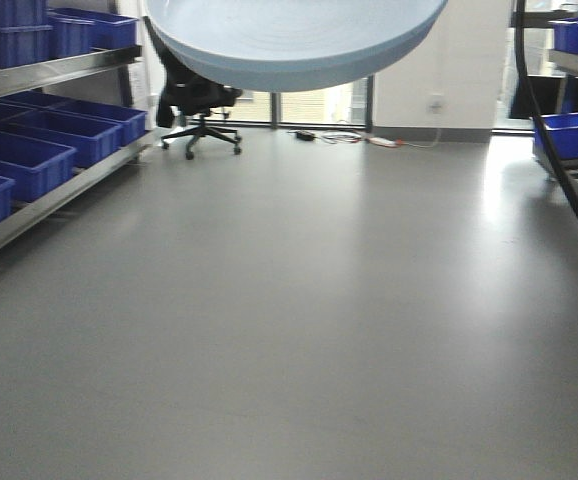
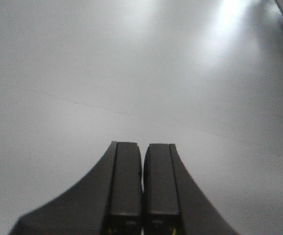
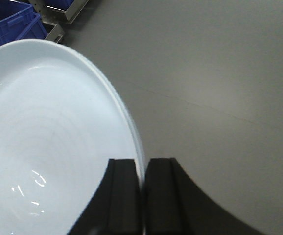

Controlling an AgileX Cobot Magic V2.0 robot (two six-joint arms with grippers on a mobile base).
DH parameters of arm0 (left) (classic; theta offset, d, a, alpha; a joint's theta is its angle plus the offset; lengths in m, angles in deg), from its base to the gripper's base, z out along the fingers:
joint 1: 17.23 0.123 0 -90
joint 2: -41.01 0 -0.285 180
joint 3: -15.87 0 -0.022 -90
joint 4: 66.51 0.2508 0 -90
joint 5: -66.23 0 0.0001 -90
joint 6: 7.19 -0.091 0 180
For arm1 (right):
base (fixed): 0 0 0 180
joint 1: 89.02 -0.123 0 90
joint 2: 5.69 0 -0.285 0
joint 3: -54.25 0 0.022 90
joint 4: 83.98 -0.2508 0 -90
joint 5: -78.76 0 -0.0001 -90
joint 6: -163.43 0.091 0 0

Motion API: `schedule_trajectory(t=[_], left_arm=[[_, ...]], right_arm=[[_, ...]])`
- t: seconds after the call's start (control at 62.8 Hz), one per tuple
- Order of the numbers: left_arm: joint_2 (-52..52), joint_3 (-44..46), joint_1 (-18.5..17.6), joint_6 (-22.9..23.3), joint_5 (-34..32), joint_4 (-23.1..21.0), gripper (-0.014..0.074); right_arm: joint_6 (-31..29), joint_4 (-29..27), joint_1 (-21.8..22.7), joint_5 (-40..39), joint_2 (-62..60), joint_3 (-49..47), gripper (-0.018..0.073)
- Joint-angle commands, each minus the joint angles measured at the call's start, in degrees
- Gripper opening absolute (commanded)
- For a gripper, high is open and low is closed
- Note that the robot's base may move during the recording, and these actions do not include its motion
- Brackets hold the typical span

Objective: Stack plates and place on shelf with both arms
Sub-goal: 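Hold the white plates aloft with the right gripper while driving across the room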

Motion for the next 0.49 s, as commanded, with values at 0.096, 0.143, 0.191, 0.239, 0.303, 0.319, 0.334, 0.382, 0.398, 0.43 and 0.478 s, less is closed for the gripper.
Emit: schedule_trajectory(t=[0.096,0.143,0.191,0.239,0.303,0.319,0.334,0.382,0.398,0.43,0.478], left_arm=[[-0.1,1.6,0.0,0.3,-4.5,-0.5,0.0090],[-0.1,1.6,0.0,0.3,-4.5,-0.5,0.0090],[-0.1,1.6,0.0,0.3,-4.5,-0.5,0.0090],[-0.1,1.6,0.0,0.3,-4.5,-0.5,0.0090],[-0.1,1.6,0.0,0.3,-4.5,-0.5,0.0090],[-0.1,1.6,0.0,0.3,-4.5,-0.5,0.0090],[-0.1,1.6,0.0,0.3,-4.5,-0.5,0.0090],[-0.1,1.6,0.0,0.3,-4.5,-0.5,0.0090],[-0.1,1.6,0.0,0.3,-4.5,-0.5,0.0090],[-0.1,1.6,0.0,0.3,-4.5,-0.5,0.0090],[-0.1,1.6,0.0,0.3,-4.5,-0.5,0.0090]], right_arm=[[-0.2,-0.7,0.0,-5.2,-2.2,-1.9,0.0033],[-0.2,-0.7,0.0,-5.2,-2.2,-1.9,0.0033],[-0.2,-0.7,0.0,-5.1,-2.2,-1.9,0.0033],[-0.2,-0.7,0.0,-5.1,-2.2,-1.9,0.0033],[-0.2,-0.7,0.0,-5.1,-2.2,-1.9,0.0033],[-0.2,-0.7,0.0,-5.1,-2.2,-1.9,0.0033],[-0.2,-0.7,0.0,-5.1,-2.2,-1.9,0.0033],[-0.2,-0.7,0.0,-5.2,-2.2,-1.9,0.0033],[-0.2,-0.7,0.0,-5.2,-2.2,-1.9,0.0033],[-0.2,-0.7,0.0,-5.2,-2.2,-1.9,0.0033],[-0.2,-0.7,0.0,-5.2,-2.2,-1.9,0.0033]])
